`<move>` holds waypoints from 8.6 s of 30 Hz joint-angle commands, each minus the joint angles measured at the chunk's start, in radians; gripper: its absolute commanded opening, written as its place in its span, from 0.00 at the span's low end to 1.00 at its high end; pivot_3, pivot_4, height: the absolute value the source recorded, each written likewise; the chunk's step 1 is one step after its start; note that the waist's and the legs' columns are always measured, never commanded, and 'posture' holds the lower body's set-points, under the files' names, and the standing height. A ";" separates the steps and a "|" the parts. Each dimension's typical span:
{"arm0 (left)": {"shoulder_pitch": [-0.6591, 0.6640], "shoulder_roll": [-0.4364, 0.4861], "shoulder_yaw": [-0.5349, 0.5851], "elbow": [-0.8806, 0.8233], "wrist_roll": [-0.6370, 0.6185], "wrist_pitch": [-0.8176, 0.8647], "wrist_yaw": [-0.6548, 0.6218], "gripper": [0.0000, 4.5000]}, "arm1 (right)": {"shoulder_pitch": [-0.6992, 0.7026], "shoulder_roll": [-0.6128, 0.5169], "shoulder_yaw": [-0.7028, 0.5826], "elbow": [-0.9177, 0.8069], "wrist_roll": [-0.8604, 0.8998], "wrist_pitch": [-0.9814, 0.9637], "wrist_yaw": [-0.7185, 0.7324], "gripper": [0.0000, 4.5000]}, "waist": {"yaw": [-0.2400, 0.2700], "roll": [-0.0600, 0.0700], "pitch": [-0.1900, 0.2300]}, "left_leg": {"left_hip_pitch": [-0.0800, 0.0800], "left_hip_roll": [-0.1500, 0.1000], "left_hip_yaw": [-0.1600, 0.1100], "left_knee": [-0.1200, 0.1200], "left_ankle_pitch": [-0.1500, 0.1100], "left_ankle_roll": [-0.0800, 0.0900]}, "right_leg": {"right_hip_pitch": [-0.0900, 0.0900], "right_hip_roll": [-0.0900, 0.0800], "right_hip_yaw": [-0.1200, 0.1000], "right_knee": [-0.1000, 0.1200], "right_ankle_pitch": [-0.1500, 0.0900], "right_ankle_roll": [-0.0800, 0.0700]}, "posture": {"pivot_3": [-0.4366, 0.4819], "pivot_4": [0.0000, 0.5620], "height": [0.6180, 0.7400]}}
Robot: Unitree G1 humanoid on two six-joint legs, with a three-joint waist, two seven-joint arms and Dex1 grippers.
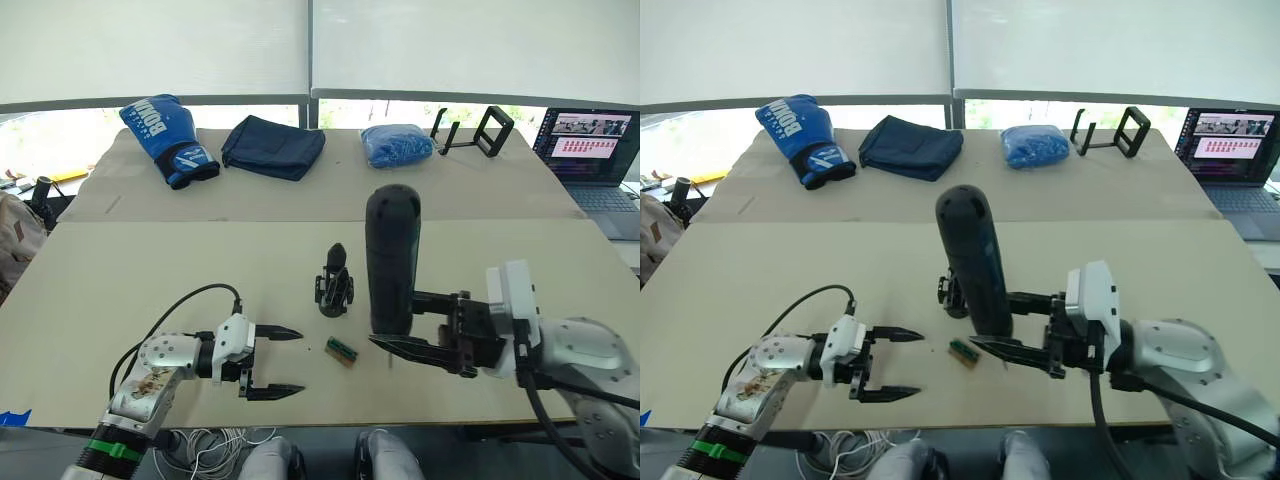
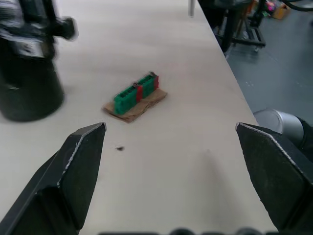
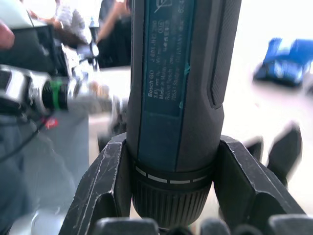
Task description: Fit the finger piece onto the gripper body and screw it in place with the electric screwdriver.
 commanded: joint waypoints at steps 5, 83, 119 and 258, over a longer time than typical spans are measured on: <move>-0.028 -0.040 -0.036 0.038 0.045 -0.017 0.040 1.00 | -0.049 0.074 0.101 0.089 -0.071 -0.232 0.019 0.43 | 0.004 0.000 0.000 | 0.000 -0.001 0.001 0.000 0.000 0.000 | 0.001 0.000 0.000 0.000 0.001 -0.002 | 0.48 0.27 1.00; -0.164 -0.226 -0.179 0.182 0.165 0.029 0.114 1.00 | -0.003 0.070 0.174 0.341 -0.109 -0.480 0.201 0.43 | 0.019 0.000 0.000 | 0.009 -0.001 -0.003 0.001 -0.005 0.009 | 0.014 -0.007 -0.002 -0.005 0.001 -0.001 | 0.48 0.27 1.00; -0.165 -0.226 -0.177 0.190 0.165 0.024 0.114 1.00 | 0.011 0.066 0.177 0.358 -0.124 -0.508 0.193 0.43 | 0.019 0.000 0.000 | 0.009 -0.001 -0.003 0.001 -0.006 0.010 | 0.014 -0.010 -0.003 -0.005 0.000 0.000 | 0.48 0.27 1.00; -0.164 -0.103 0.154 0.041 -0.093 0.059 0.131 1.00 | -0.555 0.173 0.191 0.581 -0.039 -0.173 0.043 0.43 | -0.014 0.000 0.001 | 0.003 -0.002 0.003 -0.006 0.000 0.000 | 0.002 -0.001 -0.001 -0.003 0.000 0.000 | 0.48 0.27 1.00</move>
